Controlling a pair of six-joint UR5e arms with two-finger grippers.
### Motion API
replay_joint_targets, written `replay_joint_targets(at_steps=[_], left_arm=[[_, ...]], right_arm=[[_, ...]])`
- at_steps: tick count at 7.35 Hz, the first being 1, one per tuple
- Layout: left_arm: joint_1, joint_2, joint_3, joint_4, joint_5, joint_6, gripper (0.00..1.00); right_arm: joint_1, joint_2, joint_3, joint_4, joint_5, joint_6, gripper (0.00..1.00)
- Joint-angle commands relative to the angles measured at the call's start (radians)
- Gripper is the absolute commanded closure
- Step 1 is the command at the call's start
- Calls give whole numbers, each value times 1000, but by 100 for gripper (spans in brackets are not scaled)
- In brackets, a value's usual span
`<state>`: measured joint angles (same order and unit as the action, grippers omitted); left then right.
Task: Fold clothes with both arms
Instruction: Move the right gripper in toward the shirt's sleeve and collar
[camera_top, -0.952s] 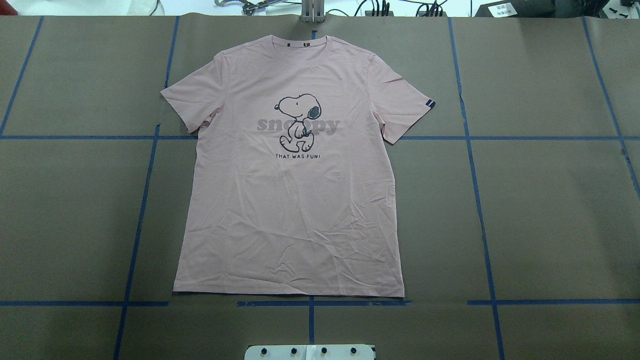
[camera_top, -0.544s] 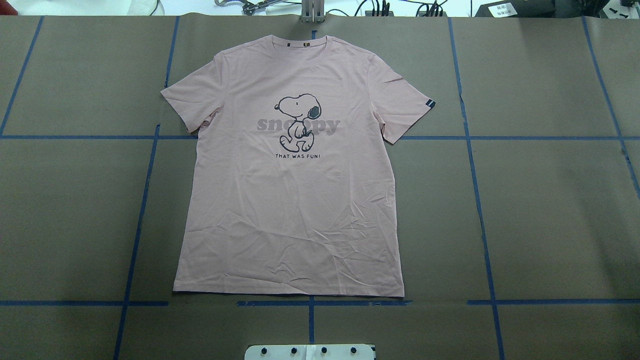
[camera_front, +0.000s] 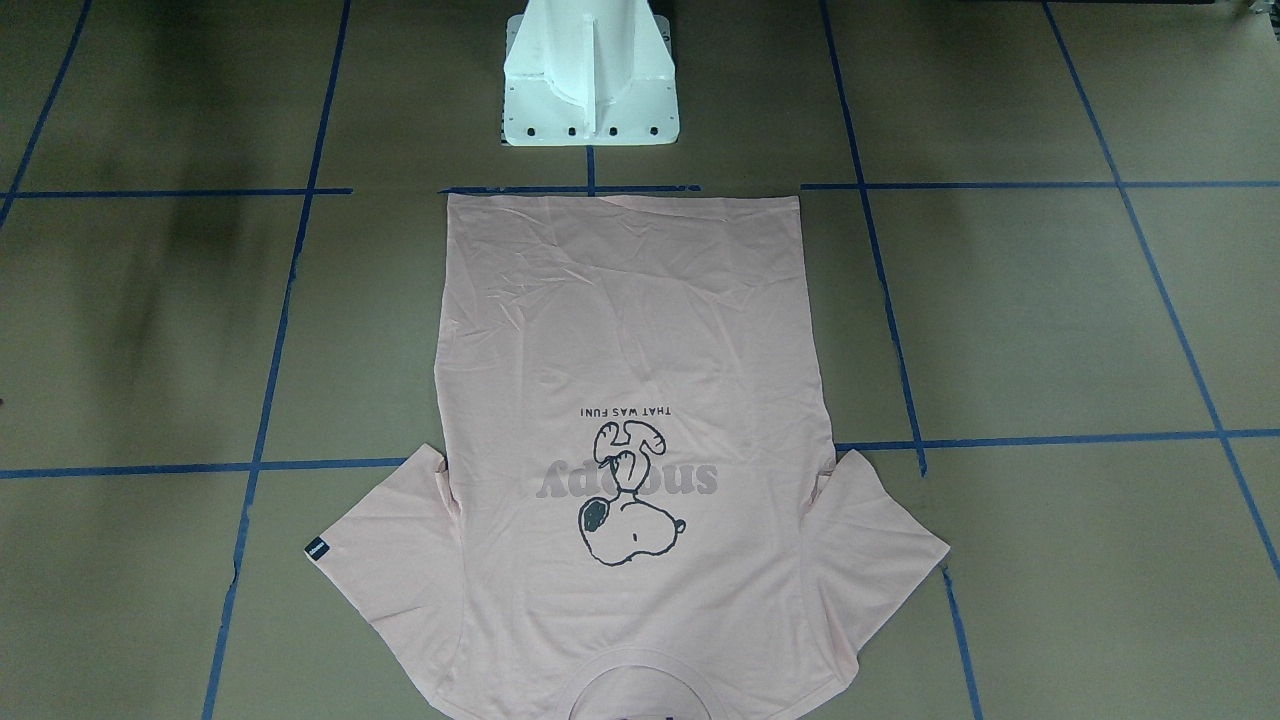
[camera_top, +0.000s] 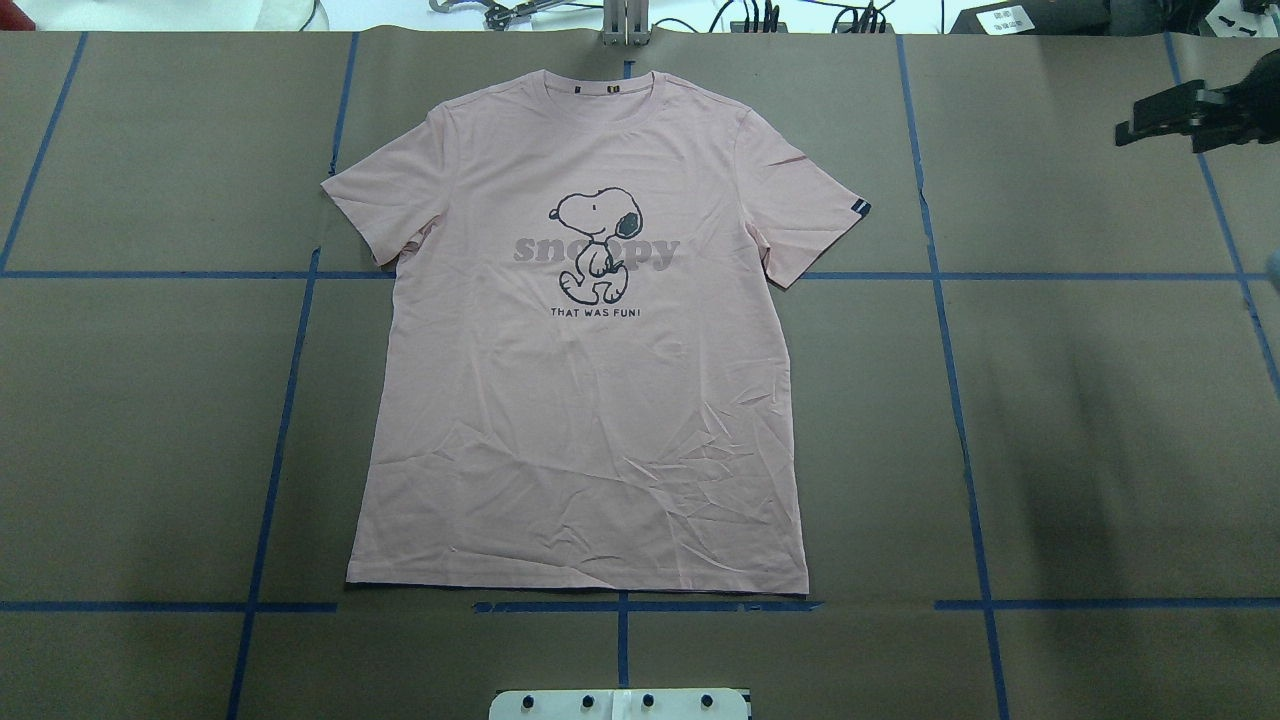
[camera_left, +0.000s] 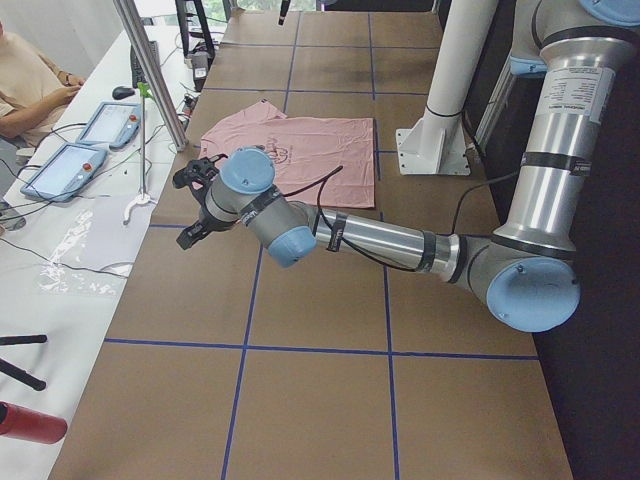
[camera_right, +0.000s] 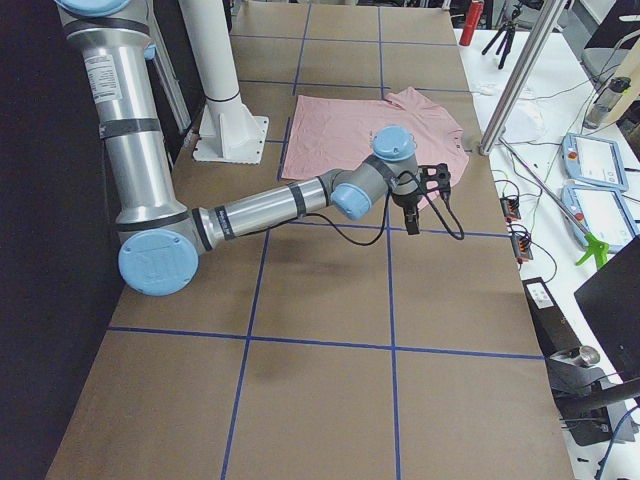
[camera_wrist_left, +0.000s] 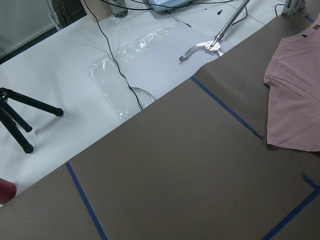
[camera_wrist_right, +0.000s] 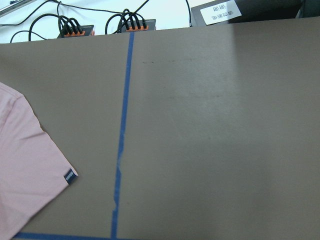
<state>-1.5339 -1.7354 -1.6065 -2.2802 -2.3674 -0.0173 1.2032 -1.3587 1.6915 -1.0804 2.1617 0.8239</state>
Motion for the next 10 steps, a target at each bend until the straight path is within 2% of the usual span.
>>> replay_joint_targets(at_steps=[1, 3, 6, 10], left_arm=[[14, -1, 2, -39, 5, -35, 0], [18, -1, -1, -45, 5, -47, 0], [20, -3, -3, -58, 7, -53, 0], [20, -1, -6, -58, 7, -52, 0]], right_arm=[[-222, 131, -86, 42, -239, 232, 14], [-302, 216, -214, 53, -342, 284, 19], [-313, 323, -431, 175, -349, 287, 26], [-378, 328, -454, 175, -405, 327, 33]])
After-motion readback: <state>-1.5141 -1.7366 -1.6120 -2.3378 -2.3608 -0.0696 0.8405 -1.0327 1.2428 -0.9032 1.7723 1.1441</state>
